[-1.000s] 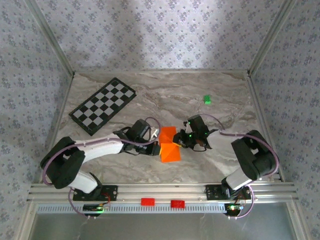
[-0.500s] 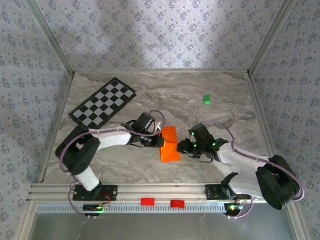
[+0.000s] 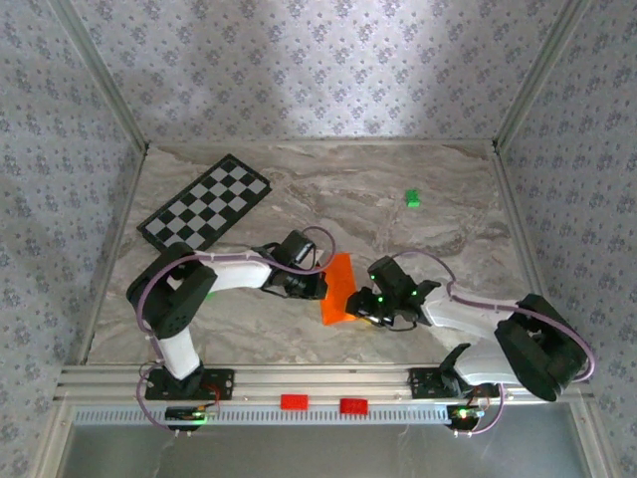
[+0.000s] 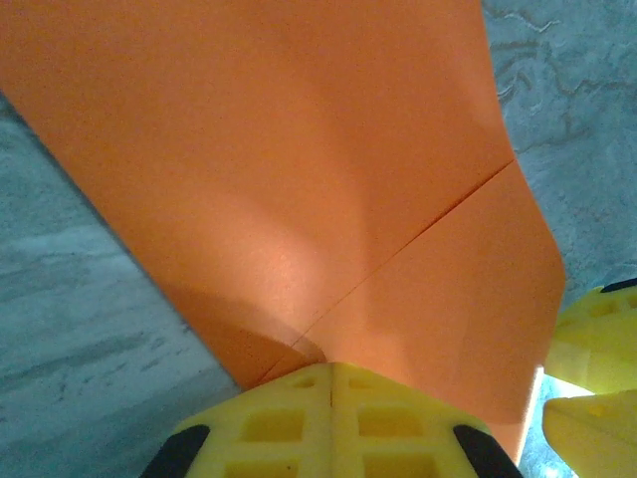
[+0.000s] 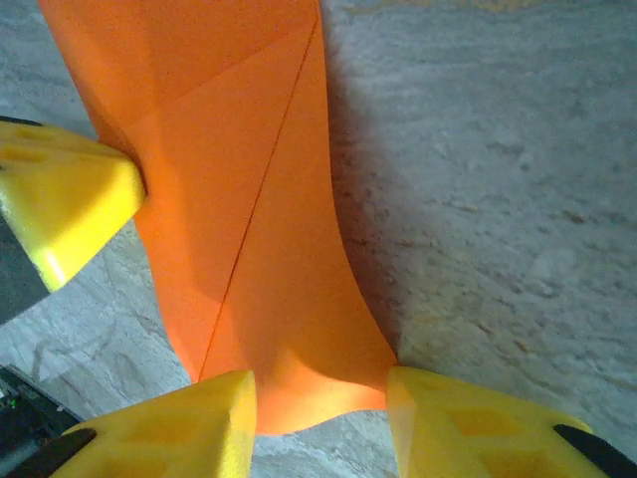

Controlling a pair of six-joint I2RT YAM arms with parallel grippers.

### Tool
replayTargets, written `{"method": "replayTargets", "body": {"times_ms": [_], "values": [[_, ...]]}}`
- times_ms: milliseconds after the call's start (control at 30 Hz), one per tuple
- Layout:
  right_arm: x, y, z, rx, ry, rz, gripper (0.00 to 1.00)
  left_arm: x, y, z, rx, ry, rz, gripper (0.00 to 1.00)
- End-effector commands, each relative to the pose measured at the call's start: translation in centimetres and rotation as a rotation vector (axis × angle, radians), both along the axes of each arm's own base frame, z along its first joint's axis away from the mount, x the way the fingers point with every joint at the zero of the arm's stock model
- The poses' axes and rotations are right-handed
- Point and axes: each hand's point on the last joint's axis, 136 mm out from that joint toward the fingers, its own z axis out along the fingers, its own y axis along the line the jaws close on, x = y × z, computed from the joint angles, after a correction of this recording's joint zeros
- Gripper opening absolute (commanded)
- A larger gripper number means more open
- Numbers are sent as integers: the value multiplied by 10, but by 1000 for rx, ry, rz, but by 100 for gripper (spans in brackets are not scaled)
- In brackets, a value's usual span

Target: Fold a paper plane with a square sheet of paper (pick it up from the middle)

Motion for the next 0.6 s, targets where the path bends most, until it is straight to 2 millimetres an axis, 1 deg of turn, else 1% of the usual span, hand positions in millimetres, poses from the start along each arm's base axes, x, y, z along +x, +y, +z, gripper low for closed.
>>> {"method": "replayTargets", "body": {"times_ms": [0,100,200,300,333,367,567], "values": [[3,4,-4,-10,5,-4,39,-16,10,-21,61,42,-20,0],[12,13,7,24,-33,4,39,-16,9,-20,60,37,-31,0],[21,16,16,48,-71,-9,40,-16,9,-18,58,34,-36,0],[36,18,25,123,-95,-45,42,-16,8,-18,67,33,-41,0],[40,18,26,141,-101,-52,42,-16,7,-18,71,32,-46,0],[43,17,26,150,-103,-60,45,-16,7,-19,72,30,-49,0],[58,15,25,187,-96,-63,45,-17,3,-19,50,35,-43,0]]}}
